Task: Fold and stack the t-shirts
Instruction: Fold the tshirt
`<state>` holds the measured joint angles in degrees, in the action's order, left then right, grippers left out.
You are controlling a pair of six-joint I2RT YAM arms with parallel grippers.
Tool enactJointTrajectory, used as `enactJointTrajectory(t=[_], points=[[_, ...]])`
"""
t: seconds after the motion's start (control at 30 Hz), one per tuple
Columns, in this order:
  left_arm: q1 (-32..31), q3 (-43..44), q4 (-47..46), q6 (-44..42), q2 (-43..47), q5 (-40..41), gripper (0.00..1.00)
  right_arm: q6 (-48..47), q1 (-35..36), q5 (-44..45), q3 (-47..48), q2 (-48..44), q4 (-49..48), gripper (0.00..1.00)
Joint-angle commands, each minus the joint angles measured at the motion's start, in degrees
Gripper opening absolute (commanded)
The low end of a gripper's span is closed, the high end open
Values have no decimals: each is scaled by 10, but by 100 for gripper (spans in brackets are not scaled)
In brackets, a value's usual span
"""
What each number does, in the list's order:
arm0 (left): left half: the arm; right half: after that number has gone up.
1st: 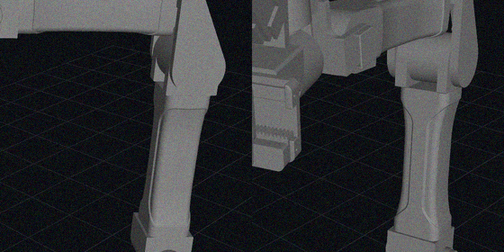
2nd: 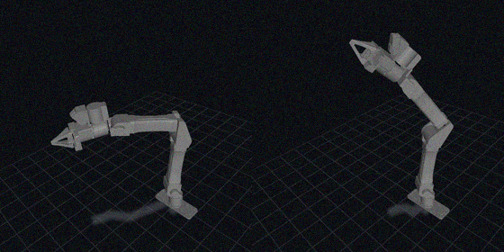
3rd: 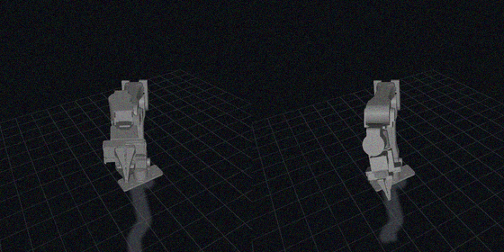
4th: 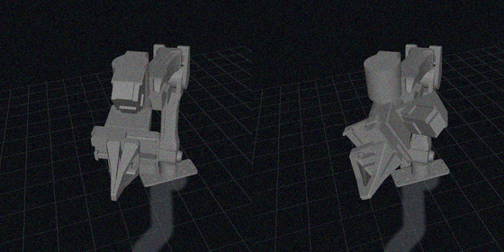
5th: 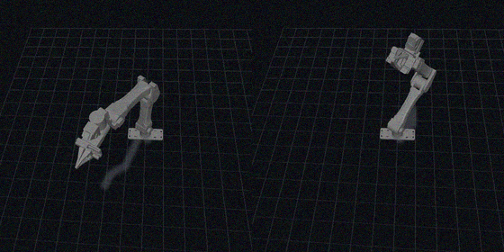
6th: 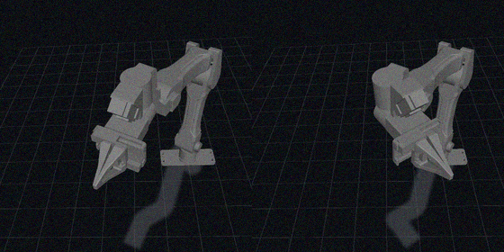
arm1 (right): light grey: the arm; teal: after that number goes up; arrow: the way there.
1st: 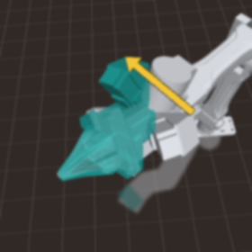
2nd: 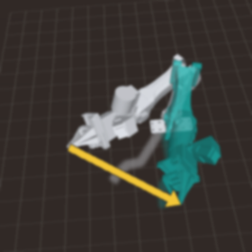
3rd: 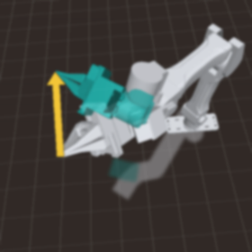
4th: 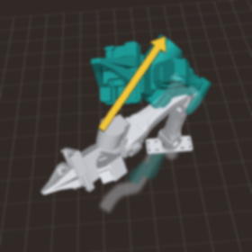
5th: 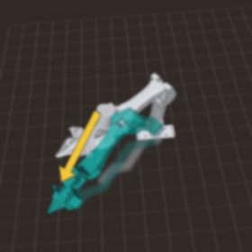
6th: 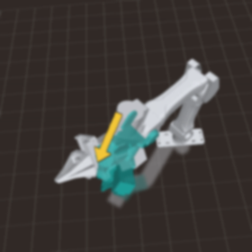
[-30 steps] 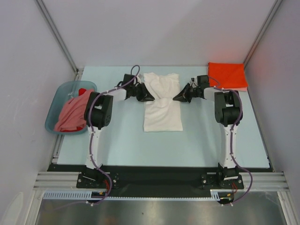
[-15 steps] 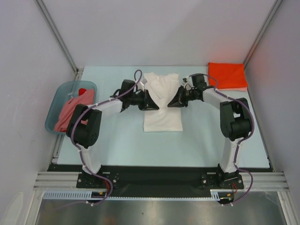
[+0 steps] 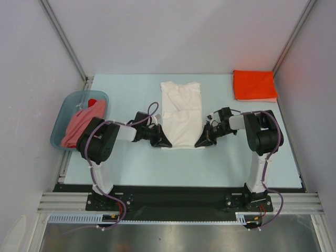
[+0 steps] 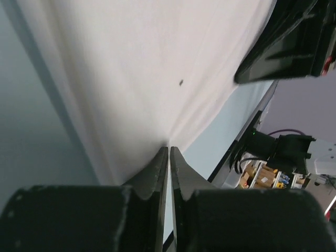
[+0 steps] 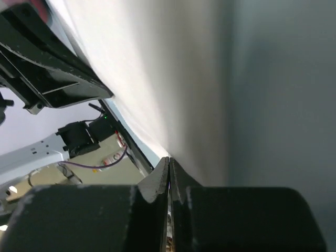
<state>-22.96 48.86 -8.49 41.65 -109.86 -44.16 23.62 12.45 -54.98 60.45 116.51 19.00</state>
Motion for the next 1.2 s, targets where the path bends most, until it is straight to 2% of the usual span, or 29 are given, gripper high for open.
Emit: enactJointTrajectory(t=[0.0, 0.13, 0.17, 0.23, 0.33, 0.43, 0.5, 0.57, 0.63, 0.73, 0.83, 0.87, 0.9, 0.93, 0.97, 1.0, 1.03, 1.07, 1.1, 1.13, 1.17], points=[[-1, -39, 77, -63, 45, 54, 11, -29, -53, 54, -42, -55, 45, 5], [-9, -24, 118, -81, 111, 39, 21, -22, -53, 69, -31, -118, 75, 5], [-16, -5, 124, -82, 121, 34, 27, -18, -41, 66, -17, -127, 81, 5], [-16, 22, 129, -74, 132, 24, 30, -4, -31, 69, -1, -150, 76, 5], [-15, 86, 90, -41, 93, -1, 33, 67, -20, 72, 17, -148, 0, 6], [-12, 154, 4, 11, 25, -30, 32, 171, -17, 70, 29, -111, -128, 8], [-13, 203, -48, 42, -47, -34, 31, 233, -16, 73, 48, -52, -219, 8], [-14, 255, -67, 62, -112, -34, 31, 263, -13, 75, 85, 16, -274, 8], [-14, 278, -121, 85, -153, -32, 32, 261, -11, 81, 151, 61, -274, 8], [-8, 347, -106, 84, -214, -6, 32, 274, -20, 81, 206, 127, -297, 8], [6, 362, -87, 84, -237, 22, 36, 304, -38, 86, 220, 168, -324, 8], [18, 371, -73, 67, -236, 32, 38, 310, -54, 87, 221, 173, -331, 9], [23, 379, -16, 49, -231, 42, 41, 314, -62, 82, 222, 177, -332, 11], [28, 388, 17, 26, -228, 59, 47, 313, -69, 84, 225, 177, -324, 15], [37, 409, 50, -19, -224, 66, 49, 291, -84, 85, 238, 174, -282, 23], [40, 424, 132, -47, -218, 77, 50, 265, -89, 84, 249, 172, -249, 25], [41, 438, 171, -77, -203, 89, 52, 235, -95, 85, 265, 161, -211, 27], [39, 457, 204, -134, -189, 108, 53, 157, -101, 91, 279, 150, -111, 32], [37, 460, 259, -160, -172, 122, 54, 118, -102, 108, 307, 139, -61, 34], [32, 455, 308, -208, -125, 154, 59, 41, -103, 118, 326, 113, 31, 39], [29, 445, 308, -226, -98, 179, 64, 9, -103, 130, 326, 97, 71, 41]])
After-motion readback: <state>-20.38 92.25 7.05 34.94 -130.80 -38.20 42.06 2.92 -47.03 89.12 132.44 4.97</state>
